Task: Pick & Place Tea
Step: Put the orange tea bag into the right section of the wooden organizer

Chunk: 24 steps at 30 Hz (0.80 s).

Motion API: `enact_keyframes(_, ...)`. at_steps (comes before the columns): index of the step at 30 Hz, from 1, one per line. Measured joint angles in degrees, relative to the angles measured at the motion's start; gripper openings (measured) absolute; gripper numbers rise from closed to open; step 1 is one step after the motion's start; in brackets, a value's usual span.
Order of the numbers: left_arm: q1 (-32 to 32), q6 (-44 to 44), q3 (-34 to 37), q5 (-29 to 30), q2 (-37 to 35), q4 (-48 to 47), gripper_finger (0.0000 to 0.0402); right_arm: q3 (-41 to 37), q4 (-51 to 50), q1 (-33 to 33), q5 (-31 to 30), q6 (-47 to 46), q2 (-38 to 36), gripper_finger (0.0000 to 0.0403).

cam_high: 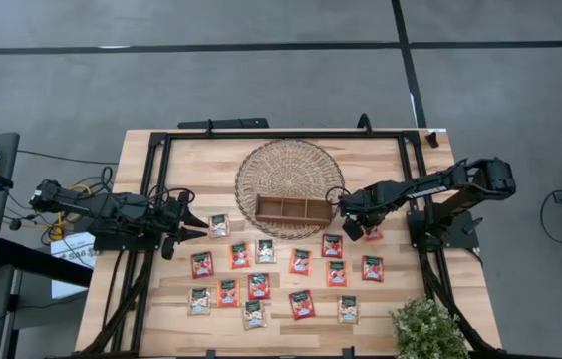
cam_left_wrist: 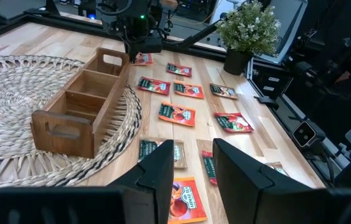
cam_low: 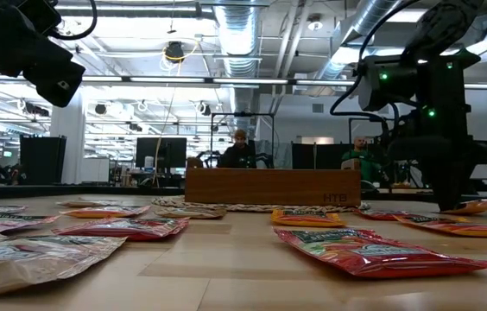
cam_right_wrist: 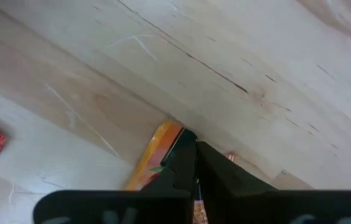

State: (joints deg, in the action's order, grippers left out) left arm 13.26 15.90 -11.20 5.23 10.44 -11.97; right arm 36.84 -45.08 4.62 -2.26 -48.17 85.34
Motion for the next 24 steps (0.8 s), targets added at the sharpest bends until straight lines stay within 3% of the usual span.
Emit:
enact_keyframes(9,0.01,0.00,0.00,-0.02,0.02,0.00,0.0103,1.38,-1.25,-0.46,-1.17,-0.87,-1.12,0.0001)
enact_keyframes(16,0.02,-0.11,0.00,-0.02,0.00,0.00,0.0103,8.06,-8.19,-2.10,-4.62,-1.94,-4.93,0.0000)
enact_keyframes(24,0.01,-0.13,0.00,-0.02,0.01,0.00,0.0103,17.98,-12.74,-6.45,-15.39,-7.03,-8.69,0.0000)
